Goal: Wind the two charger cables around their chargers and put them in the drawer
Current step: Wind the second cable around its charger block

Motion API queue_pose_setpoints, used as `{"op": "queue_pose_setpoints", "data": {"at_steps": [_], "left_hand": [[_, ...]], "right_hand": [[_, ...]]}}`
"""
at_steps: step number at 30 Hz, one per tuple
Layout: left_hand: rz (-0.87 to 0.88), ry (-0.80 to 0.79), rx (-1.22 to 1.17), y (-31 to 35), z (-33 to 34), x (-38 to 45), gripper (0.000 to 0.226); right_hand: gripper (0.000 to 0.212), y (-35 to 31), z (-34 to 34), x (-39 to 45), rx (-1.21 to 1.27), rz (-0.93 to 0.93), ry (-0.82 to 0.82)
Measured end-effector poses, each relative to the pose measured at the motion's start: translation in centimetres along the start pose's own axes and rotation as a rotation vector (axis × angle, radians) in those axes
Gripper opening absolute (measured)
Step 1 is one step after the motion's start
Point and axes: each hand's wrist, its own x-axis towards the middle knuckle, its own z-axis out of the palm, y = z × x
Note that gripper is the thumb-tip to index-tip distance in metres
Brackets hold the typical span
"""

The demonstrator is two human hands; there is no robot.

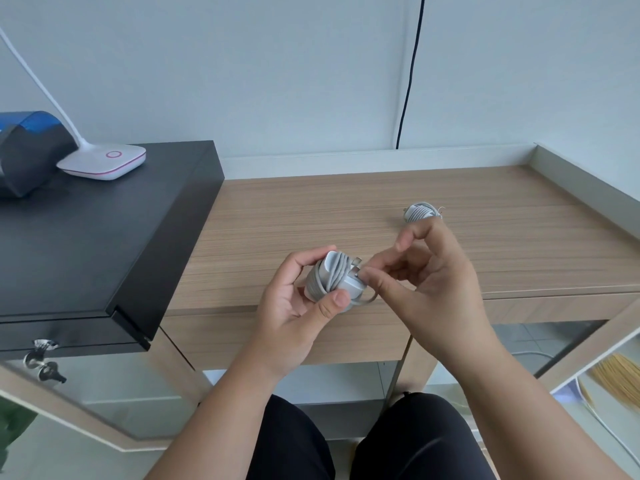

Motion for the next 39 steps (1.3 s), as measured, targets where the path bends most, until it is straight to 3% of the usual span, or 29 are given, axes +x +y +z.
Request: {"op": "queue_pose_setpoints", "data": {"at_steps": [6, 11, 15, 22, 31, 35, 39], "left_hand": [[-0.004, -0.026, 0.062, 0.2, 0.0, -0.1, 0.05], [0.019, -0.061, 0.173, 0.6, -0.3, 0.0, 0.052], [0.105, -0.081, 0.233, 0.9, -0.4, 0.0, 0.049], [0.172, -0.084, 0.271, 1.4, -0.2, 0.0, 0.029], [0.147, -0.072, 0.231, 1.0, -0.2, -0.1, 0.027], [0.169, -0.066, 0.24, 0.3, 0.4, -0.1, 0.026], [0.152, -0.049, 0.231, -0.4, 0.4, -0.2, 0.027]], "right_hand": [[0.051, -0.1, 0.3, -0.7, -0.148, -0.116, 0.022], [0.052, 0.0, 0.2, -1.3, -0.047, -0.052, 0.078], [0.051, 0.2, 0.4, -1.8, -0.073, -0.143, 0.082], [0.052, 0.3, 0.9, -1.8, 0.008, -0.165, 0.132], [0.052, 0.9, 1.0, -2.1, 0.25, -0.08, 0.119], [0.05, 1.1, 0.9, -2.2, 0.242, -0.078, 0.158], [0.045, 1.3, 0.9, -1.9, 0.211, 0.042, 0.141]]}}
